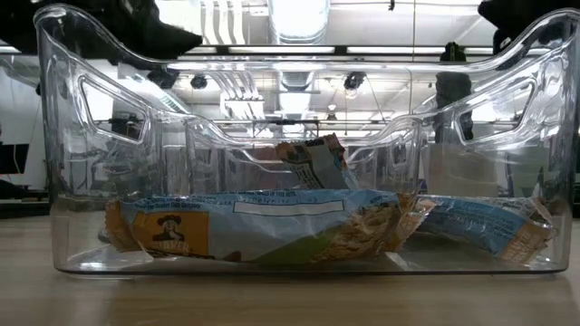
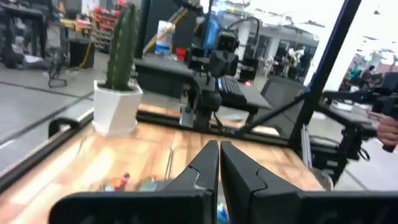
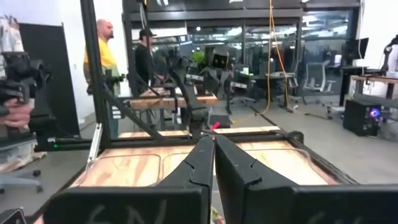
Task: Pick and place Granola Bars by type
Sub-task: Return to Home Position
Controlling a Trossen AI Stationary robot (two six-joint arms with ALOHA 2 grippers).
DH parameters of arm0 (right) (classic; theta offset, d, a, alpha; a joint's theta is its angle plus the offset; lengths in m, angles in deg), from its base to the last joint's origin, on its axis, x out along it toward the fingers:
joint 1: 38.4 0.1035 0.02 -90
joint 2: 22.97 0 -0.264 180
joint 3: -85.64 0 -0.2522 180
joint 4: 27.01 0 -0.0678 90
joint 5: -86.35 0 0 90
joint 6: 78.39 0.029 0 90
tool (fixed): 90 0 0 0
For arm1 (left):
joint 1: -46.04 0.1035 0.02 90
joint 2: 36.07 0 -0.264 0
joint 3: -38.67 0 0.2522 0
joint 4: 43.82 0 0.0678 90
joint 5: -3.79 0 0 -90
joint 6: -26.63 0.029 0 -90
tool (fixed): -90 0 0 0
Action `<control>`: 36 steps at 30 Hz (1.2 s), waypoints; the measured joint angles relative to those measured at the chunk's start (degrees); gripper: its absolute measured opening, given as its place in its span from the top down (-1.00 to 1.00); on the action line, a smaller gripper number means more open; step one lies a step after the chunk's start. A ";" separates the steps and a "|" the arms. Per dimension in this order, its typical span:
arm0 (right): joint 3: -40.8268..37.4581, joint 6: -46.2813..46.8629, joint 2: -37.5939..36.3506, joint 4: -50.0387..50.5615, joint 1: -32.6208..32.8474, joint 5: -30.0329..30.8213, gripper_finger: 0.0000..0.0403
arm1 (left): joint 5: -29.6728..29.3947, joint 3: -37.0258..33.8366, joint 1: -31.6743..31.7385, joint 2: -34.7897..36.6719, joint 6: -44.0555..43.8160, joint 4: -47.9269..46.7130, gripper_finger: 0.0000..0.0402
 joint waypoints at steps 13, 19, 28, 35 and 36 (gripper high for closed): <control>-5.71 2.43 -0.46 -3.53 0.04 -0.61 0.96 | -9.17 -6.07 0.04 4.89 3.12 -5.31 1.00; -4.47 0.10 -0.33 -3.28 0.04 -1.14 0.96 | -14.81 -4.00 -3.25 16.02 3.76 -18.13 1.00; -4.68 2.48 -0.31 -1.50 0.00 -1.07 0.96 | -25.07 -10.10 -14.08 25.23 2.75 -18.01 1.00; -5.83 2.82 -0.31 -0.64 0.00 -1.08 0.96 | -26.63 -17.95 -18.08 27.31 1.60 -10.06 1.00; -6.04 2.95 -0.31 -0.19 0.00 -1.08 0.96 | -26.78 -18.57 -18.16 27.41 2.14 -9.05 1.00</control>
